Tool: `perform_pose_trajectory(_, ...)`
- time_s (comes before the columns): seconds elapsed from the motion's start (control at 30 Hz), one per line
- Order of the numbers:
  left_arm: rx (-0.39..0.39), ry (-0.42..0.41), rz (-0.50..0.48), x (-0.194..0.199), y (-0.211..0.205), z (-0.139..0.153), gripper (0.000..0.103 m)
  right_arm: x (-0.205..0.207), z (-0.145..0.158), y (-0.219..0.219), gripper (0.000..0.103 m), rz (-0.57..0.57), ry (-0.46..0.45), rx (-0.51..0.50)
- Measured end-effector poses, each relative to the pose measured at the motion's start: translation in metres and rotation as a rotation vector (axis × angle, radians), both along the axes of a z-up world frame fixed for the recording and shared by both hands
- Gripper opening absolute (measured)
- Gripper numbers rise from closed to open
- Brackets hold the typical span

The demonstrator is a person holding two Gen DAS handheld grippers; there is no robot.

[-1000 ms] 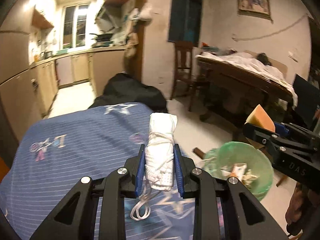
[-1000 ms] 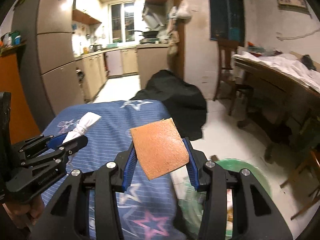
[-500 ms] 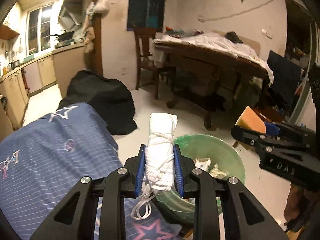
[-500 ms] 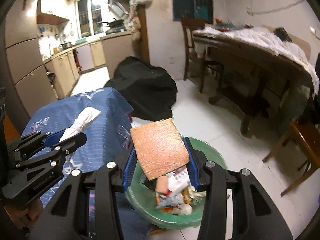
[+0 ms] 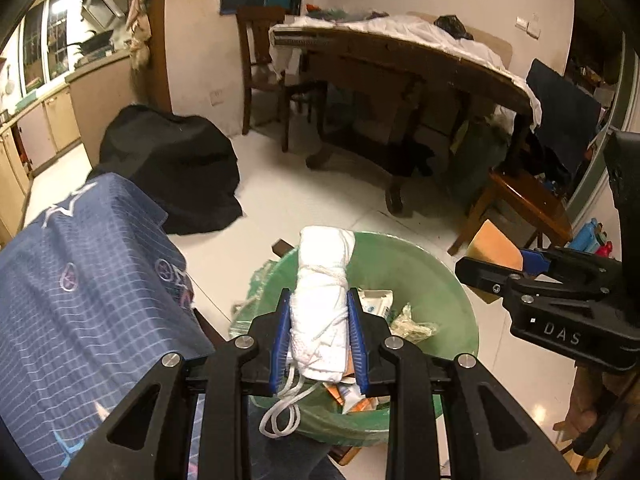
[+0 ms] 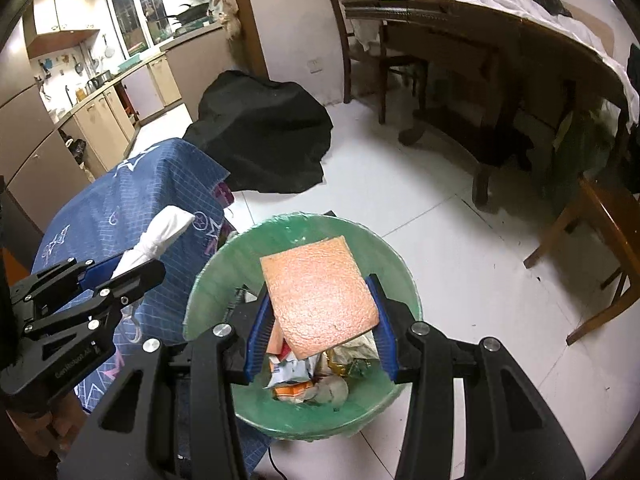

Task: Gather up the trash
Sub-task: 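Lift the white cloth and orange sponge and carry them over the green bin, then open both tools to drop the cloth and sponge into the bin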

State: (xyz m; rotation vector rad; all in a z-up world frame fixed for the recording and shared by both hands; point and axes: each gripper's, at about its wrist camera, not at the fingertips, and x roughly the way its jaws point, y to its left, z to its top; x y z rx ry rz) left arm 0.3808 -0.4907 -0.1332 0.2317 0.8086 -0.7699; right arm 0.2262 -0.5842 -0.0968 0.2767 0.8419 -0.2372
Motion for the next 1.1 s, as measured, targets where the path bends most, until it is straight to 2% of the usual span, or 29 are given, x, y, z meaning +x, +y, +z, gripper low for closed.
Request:
perform_pose_trajectory(0.2,0.037,0.037,-0.013,0.007,-0.019,-0.016,0.028,0.002,-0.006,-0.008,0.043,0.004,0.024,0.006)
perform_pose_trajectory(0.43,0.066,0.043,-0.016,0.011,-0.031,-0.027,0.028,0.004,-0.013,-0.017,0.043,-0.001,0.049,0.018)
perform_pose_trajectory(0.9,0.14,0.076,-0.025,0.02,-0.045,-0.044,0.028,0.017,-0.03,-0.028,0.043,0.009,0.13,0.043)
perform_pose_trajectory(1.1,0.144,0.076,-0.022,0.025,-0.046,-0.05,0.028,0.018,-0.033,-0.028,0.044,0.015,0.137,0.043)
